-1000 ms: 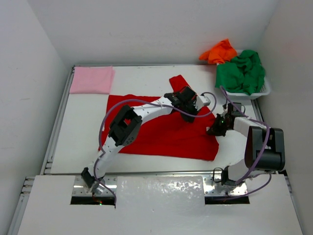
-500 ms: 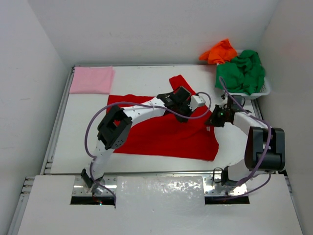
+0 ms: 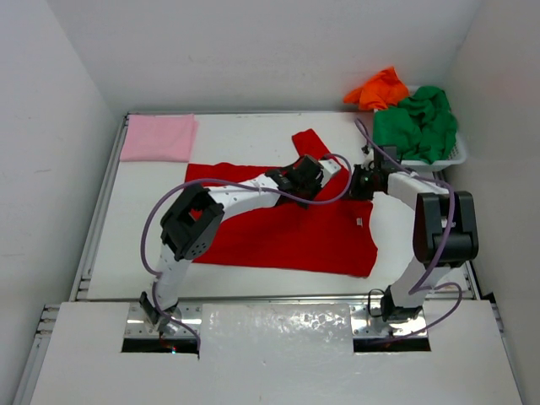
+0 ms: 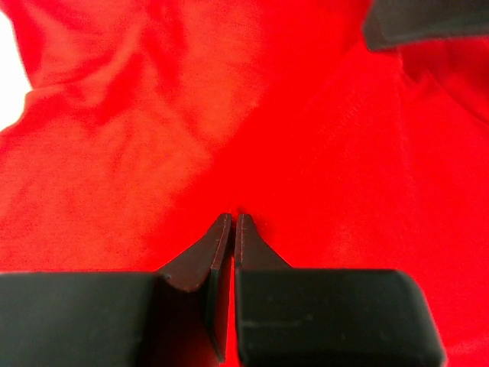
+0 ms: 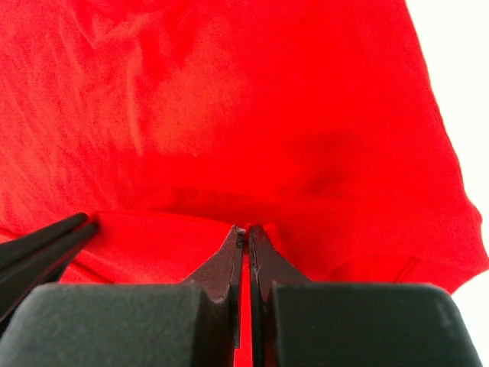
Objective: Fold and stack the t-shirts
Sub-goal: Fold the flattened tshirt in 1/3 of the way
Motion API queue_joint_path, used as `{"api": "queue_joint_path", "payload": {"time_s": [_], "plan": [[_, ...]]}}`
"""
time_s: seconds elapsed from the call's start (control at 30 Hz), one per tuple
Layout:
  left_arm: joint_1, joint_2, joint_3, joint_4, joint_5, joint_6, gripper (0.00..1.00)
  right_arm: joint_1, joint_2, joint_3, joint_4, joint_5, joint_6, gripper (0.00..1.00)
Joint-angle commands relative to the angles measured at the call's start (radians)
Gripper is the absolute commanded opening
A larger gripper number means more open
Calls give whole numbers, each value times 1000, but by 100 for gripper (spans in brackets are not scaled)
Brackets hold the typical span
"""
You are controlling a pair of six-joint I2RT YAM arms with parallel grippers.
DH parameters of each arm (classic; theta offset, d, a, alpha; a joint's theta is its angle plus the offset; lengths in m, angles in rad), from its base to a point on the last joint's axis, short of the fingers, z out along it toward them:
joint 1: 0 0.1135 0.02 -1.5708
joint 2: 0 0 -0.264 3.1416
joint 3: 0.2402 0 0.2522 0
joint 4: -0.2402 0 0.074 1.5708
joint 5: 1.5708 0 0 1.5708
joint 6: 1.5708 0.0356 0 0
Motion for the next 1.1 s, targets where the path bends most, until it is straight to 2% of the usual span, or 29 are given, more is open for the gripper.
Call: {"api": "queue_joint_path", "payload": {"time_s": [0.0, 0.17, 0.5, 0.63, 0.7, 0.73, 0.77, 0.83, 0.9, 0.93, 0.97, 1.07], "plan": [[6, -67, -18, 47, -148, -43, 0, 22, 33, 76, 17, 80, -40, 0], [6, -41, -32, 49, -148, -57, 0, 39, 84, 129, -17, 83, -83, 1], [6, 13, -26, 62, -261, -43, 0, 45, 148, 202, -41, 100, -99, 18], [7, 36, -20, 72, -295, -27, 0, 44, 118, 212, -67, 121, -109, 19], [7, 50, -14, 70, -288, -13, 8, 45, 72, 202, -77, 157, -114, 26], [9, 56, -9, 62, -269, -11, 15, 45, 55, 201, -102, 169, -116, 28], [9, 59, -3, 53, -257, -11, 34, 45, 36, 196, -118, 180, -116, 30], [12, 59, -2, 38, -232, -14, 48, 44, -39, 158, -144, 213, -100, 38], [15, 51, 6, 26, -234, -14, 84, 42, -130, 94, -179, 282, -70, 45], [19, 50, 14, 18, -243, -14, 88, 39, -163, 74, -193, 307, -59, 48], [24, 47, 46, -8, -252, -16, 99, 34, -195, 52, -208, 324, -48, 50], [61, 5, 137, -81, -284, 4, 100, 1, -341, -81, -251, 341, 19, 59]]}}
